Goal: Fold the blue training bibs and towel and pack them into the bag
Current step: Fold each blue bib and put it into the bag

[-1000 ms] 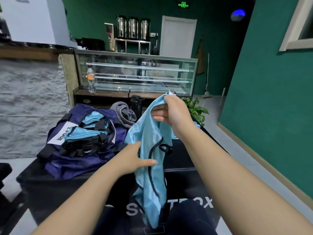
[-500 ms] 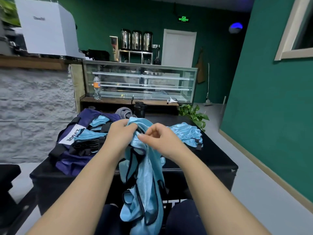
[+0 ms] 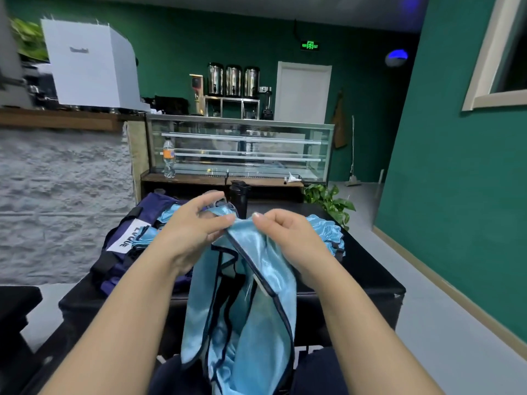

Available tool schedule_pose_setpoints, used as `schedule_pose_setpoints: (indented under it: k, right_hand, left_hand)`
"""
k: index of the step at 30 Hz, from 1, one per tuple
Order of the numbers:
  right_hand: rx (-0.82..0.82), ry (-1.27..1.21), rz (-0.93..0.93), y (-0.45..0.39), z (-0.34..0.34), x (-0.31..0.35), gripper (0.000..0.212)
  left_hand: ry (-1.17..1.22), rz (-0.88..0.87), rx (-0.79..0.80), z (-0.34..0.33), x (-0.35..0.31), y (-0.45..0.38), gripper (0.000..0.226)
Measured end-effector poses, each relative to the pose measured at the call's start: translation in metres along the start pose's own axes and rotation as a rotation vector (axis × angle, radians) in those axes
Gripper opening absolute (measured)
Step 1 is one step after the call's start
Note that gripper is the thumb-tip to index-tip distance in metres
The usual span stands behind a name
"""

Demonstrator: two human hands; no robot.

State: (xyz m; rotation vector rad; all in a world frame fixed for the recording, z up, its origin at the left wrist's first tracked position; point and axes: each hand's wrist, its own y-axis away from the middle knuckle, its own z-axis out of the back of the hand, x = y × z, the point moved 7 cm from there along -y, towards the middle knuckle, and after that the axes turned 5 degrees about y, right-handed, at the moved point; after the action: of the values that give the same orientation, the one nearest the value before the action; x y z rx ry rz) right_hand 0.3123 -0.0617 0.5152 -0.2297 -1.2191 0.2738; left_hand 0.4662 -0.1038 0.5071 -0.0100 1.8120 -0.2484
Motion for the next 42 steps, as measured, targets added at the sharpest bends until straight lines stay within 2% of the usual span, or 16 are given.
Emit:
schedule_pose_setpoints:
  k: [4,7,9,11,13,14,16,18,21,23,26,29,32,37,39,42]
  right_hand:
    - [-0.06,-0.172,0.04,0.0,0.007,0.016,0.014]
    - [-0.037,-0.148,0.075,-0.002,0.01,0.025,0.029]
    - [-0.028,-0.126,0.035,-0.005,0.013,0.025,0.038]
    - [-0.003,-0.161,-0.022,-0.007,0.015,0.022,0.048]
    - [0.014,-0.168,-0.045,-0.009,0.016,0.019,0.053]
    - [0.034,-0.151,-0.043,-0.01,0.015,0.018,0.053]
    - [0.091,-0.081,-0.041,-0.013,0.009,0.017,0.058]
    - [0.111,-0.063,-0.052,-0.013,0.007,0.017,0.065]
    - [0.133,-0.118,-0.055,-0.008,0.009,0.019,0.052]
    - [0.127,-0.038,-0.033,-0.005,0.015,0.02,0.044]
    - [0.093,0.0,-0.032,-0.004,0.02,0.016,0.034]
    - [-0.01,-0.056,-0.061,-0.005,0.029,0.012,0.032]
    - [-0.021,-0.028,0.029,-0.001,0.032,0.024,0.024]
    - [-0.063,0.323,0.117,0.005,0.033,0.039,0.023]
    - [-0.115,0.458,0.179,0.004,0.033,0.046,0.014]
    - [-0.206,0.515,0.252,0.004,0.036,0.049,0.009]
  left_hand:
    - [-0.028,0.052,0.109,-0.014,0.015,0.009,0.044]
    - [-0.19,0.123,0.103,-0.019,0.02,0.019,0.04]
    - [-0.325,0.153,0.04,-0.013,0.018,0.024,0.051]
    - [-0.4,0.167,0.079,-0.012,0.017,0.027,0.065]
    - [-0.352,0.113,0.171,-0.02,0.012,0.031,0.065]
    - [-0.33,0.056,0.211,-0.026,0.008,0.032,0.057]
    - [-0.307,-0.085,0.246,-0.039,-0.001,0.033,0.023]
    - [-0.275,-0.196,0.182,-0.042,-0.011,0.032,0.001]
    - [-0.2,-0.213,0.034,-0.031,-0.015,0.029,0.01]
    - [-0.131,-0.244,-0.048,-0.022,-0.021,0.031,0.011]
    - [-0.061,-0.335,-0.022,-0.023,-0.033,0.037,0.015]
    - [-0.222,-0.415,0.02,-0.025,-0.039,0.04,0.02]
    - [-0.433,-0.431,0.012,-0.02,-0.041,0.038,0.024]
    - [-0.839,-0.611,-0.104,-0.022,-0.058,0.044,0.022]
    - [-0.921,-0.679,-0.136,-0.024,-0.063,0.046,0.015]
    - [-0.97,-0.688,-0.171,-0.019,-0.064,0.044,0.026]
